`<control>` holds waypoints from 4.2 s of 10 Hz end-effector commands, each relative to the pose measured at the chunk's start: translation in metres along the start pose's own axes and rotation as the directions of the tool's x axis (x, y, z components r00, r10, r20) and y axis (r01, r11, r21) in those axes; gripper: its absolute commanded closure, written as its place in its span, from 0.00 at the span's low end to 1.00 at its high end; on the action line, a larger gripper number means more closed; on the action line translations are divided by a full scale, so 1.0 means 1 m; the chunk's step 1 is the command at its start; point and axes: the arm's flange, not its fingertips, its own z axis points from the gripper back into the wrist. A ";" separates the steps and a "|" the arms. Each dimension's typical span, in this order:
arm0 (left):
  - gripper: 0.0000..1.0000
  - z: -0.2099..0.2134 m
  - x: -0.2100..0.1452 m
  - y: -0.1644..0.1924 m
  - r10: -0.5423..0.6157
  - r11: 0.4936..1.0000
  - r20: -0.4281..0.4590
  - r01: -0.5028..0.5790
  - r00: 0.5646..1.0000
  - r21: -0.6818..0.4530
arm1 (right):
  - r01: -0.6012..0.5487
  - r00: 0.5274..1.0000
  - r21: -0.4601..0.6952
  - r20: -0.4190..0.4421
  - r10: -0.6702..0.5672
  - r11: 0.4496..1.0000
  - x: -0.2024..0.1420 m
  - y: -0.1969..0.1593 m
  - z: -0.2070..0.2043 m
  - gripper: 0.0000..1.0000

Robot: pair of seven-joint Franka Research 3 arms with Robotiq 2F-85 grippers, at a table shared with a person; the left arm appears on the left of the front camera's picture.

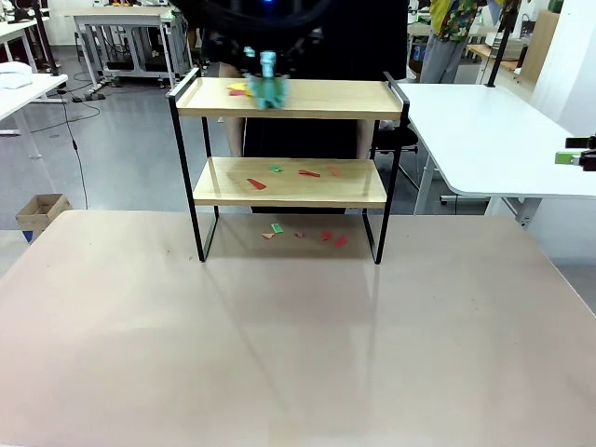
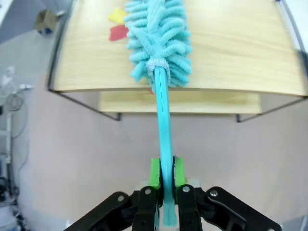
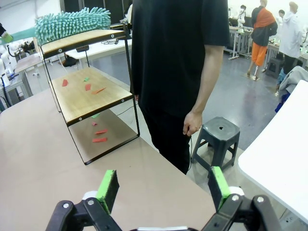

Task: Clean the shelf.
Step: Clean the specific section of the Shelf indicated by the human with the Duster.

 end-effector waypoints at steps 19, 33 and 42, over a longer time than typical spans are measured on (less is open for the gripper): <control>0.87 0.077 -0.033 0.168 -0.432 0.744 0.051 0.387 0.901 -0.544 | -0.005 1.000 0.002 0.003 0.005 1.000 0.003 0.001 -0.001 0.00; 0.87 0.006 -0.122 0.232 -0.889 0.458 -0.276 0.726 0.365 -0.514 | -0.005 1.000 0.002 0.003 0.005 1.000 0.003 0.001 -0.001 0.00; 0.87 -0.011 -0.124 0.236 -0.870 0.492 -0.314 0.679 0.379 -0.545 | -0.005 1.000 0.002 0.003 0.005 1.000 0.003 0.001 -0.001 0.00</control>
